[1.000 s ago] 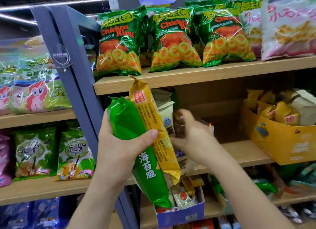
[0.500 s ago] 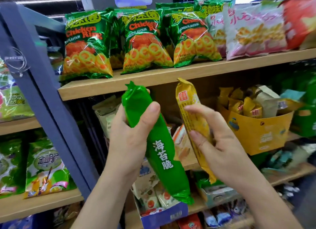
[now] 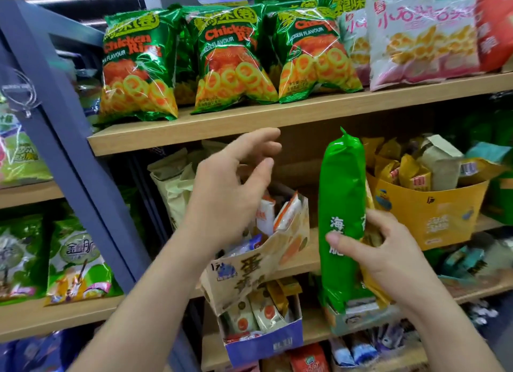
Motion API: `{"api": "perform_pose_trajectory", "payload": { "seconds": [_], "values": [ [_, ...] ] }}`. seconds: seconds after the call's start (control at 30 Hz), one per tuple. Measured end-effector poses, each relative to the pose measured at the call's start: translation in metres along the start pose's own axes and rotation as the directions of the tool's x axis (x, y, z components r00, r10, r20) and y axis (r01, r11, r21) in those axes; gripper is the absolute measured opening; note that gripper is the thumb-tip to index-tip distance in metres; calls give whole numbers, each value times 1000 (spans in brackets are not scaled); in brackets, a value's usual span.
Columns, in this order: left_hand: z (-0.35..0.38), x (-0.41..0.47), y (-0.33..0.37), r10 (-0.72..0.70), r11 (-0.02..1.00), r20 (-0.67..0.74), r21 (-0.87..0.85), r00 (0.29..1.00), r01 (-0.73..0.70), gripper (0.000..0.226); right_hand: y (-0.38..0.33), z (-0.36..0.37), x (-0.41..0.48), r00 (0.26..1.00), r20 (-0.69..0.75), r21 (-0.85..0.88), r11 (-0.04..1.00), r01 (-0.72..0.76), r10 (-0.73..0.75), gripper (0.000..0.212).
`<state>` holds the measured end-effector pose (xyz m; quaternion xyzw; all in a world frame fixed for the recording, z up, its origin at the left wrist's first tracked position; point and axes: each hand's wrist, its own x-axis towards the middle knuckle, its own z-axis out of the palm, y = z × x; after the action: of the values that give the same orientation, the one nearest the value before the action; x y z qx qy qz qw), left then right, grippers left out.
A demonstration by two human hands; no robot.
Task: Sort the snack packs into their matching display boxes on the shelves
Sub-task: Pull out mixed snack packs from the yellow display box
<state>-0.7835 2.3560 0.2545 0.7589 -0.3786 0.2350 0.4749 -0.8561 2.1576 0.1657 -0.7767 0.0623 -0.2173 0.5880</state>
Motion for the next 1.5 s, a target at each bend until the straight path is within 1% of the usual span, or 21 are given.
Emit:
{"api": "perform_pose_trajectory", "payload": {
  "seconds": [0.03, 0.07, 0.1, 0.13, 0.2, 0.27, 0.37, 0.47, 0.5, 0.57, 0.63, 0.7, 0.8, 0.9, 1.0, 1.13, 1.2, 1.27, 1.33, 1.4, 1.5],
  "values": [
    [1, 7, -3, 71, 946, 87, 310, 994, -95, 36, 5, -4, 3, 1000, -19, -47, 999, -11, 10, 62],
    [7, 13, -5, 53, 805, 241, 564, 969, -184, 38, 11, -7, 7, 999, -25, -92, 995, -29, 27, 72],
    [19, 19, -10, -21, 633, 374, 722, 927, -278, 39, 16, -9, 10, 999, -27, -130, 990, -50, 47, 79],
    [32, 23, -16, -107, 475, 463, 801, 880, -364, 38, 20, -9, 13, 998, -25, -154, 986, -66, 63, 81],
    [55, 29, -24, -290, 306, 533, 838, 795, -451, 31, 25, -9, 15, 997, 7, -171, 982, -77, 79, 74],
    [62, 33, -33, -408, 227, 496, 868, 766, -441, 18, 30, -11, 17, 995, 61, -160, 985, -70, 80, 64],
    [59, 37, -39, -420, 187, 442, 897, 793, -401, 13, 36, -17, 18, 987, 138, -136, 989, -66, 85, 66],
    [51, 37, -28, -389, 248, 371, 924, 843, -292, 23, 43, -23, 23, 981, 153, -93, 990, -105, 118, 76],
    [47, 36, -23, -309, 302, 333, 923, 891, -240, 26, 43, -24, 24, 980, 155, -64, 991, -115, 124, 73],
    [39, 27, -15, 5, 441, 214, 876, 977, -194, 33, 44, -26, 27, 979, 168, -16, 993, -117, 118, 63],
    [35, 17, -16, 185, 586, 36, 798, 982, -139, 38, 43, -26, 29, 977, 184, -4, 994, -106, 105, 51],
    [37, 12, -21, 133, 681, -44, 730, 990, -59, 46, 41, -25, 30, 976, 204, -4, 997, -82, 81, 44],
    [38, 8, -27, 4, 694, 18, 720, 1000, -16, 47, 40, -25, 30, 972, 227, 3, 998, -59, 57, 44],
    [37, 4, -32, -109, 760, 85, 649, 990, 28, 41, 39, -27, 30, 974, 223, -15, 999, -46, 48, 43],
    [44, 3, -33, -243, 806, 144, 580, 959, 117, 43, 39, -29, 30, 976, 213, -46, 998, -41, 50, 49],
    [55, 8, -43, -437, 762, 187, 597, 880, 251, 41, 40, -23, 29, 980, 196, -141, 990, -11, 39, 56],
    [56, 9, -44, -489, 786, 194, 522, 850, 333, 43, 38, -19, 28, 980, 196, -125, 992, -3, 27, 45],
    [52, 5, -42, -495, 828, 200, 402, 845, 390, 50, 35, -16, 26, 980, 195, -39, 999, -24, 31, 42],
    [44, -7, -35, -410, 872, 129, 346, 903, 346, 54, 33, -15, 26, 981, 191, 40, 999, -33, 25, 55],
    [31, -24, -29, -252, 904, -31, 348, 967, 247, 45, 29, -12, 25, 981, 195, 101, 994, -38, 18, 65],
    [9, -48, -28, -182, 882, -203, 400, 962, 251, 22, 17, -6, 21, 977, 208, 181, 983, -2, -37, 53]
  ]
}}
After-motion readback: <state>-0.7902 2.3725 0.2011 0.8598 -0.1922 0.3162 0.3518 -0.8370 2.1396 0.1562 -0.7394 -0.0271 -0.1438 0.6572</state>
